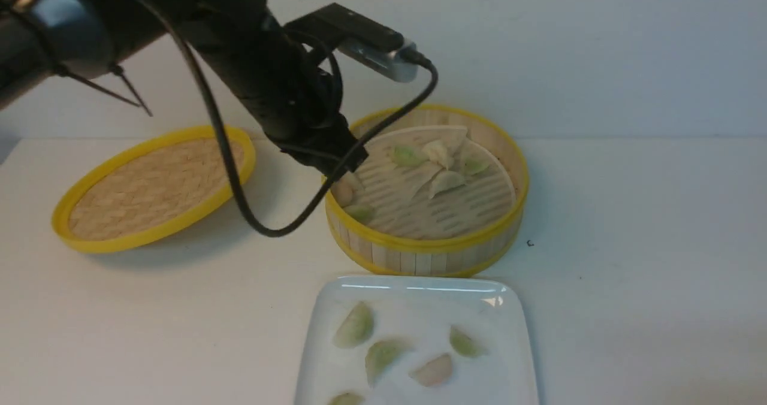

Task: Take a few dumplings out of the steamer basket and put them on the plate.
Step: Use the left arm to grab a dumpling from the steamer

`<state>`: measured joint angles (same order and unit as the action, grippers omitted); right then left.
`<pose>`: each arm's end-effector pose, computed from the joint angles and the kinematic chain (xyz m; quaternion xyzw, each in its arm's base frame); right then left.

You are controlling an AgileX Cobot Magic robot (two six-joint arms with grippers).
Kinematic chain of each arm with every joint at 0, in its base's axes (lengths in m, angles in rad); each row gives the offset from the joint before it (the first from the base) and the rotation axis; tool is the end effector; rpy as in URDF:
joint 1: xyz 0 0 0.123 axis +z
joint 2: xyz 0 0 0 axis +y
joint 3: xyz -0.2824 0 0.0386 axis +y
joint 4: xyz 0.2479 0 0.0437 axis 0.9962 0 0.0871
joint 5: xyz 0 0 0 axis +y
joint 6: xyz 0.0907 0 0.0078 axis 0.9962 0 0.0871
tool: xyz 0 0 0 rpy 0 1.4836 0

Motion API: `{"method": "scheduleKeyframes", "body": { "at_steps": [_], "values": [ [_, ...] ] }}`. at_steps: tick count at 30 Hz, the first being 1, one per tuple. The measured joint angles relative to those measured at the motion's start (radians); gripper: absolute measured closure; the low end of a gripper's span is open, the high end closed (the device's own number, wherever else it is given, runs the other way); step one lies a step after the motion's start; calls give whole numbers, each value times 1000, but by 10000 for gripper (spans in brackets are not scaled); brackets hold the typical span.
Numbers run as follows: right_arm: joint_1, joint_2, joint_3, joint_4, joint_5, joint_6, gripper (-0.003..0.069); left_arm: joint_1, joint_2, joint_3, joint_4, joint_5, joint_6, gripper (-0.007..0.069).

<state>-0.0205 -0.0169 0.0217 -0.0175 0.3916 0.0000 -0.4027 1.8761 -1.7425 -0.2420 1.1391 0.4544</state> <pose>0.0517 -0.0017 0.1715 0.0037 0.8075 -0.0135 0.5897 0.3671 -0.1779 0.3090 0.3789 0.8981 -0.1123 0.1930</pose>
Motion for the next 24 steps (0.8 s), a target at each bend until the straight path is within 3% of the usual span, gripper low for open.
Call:
{"method": "scheduleKeyframes", "body": {
  "at_steps": [8, 14, 15, 20, 24],
  "values": [
    [0, 0, 0, 0, 0, 0, 673, -10, 129, -28, 28, -184, 19, 612],
    [0, 0, 0, 0, 0, 0, 673, -10, 203, -29, 29, -277, 19, 491],
    [0, 0, 0, 0, 0, 0, 673, -10, 220, -29, 30, -284, 19, 435],
    [0, 0, 0, 0, 0, 0, 673, -10, 272, -29, 38, -285, -3, 293],
    [0, 0, 0, 0, 0, 0, 673, -10, 302, -29, 67, -295, -27, 262]
  ]
}}
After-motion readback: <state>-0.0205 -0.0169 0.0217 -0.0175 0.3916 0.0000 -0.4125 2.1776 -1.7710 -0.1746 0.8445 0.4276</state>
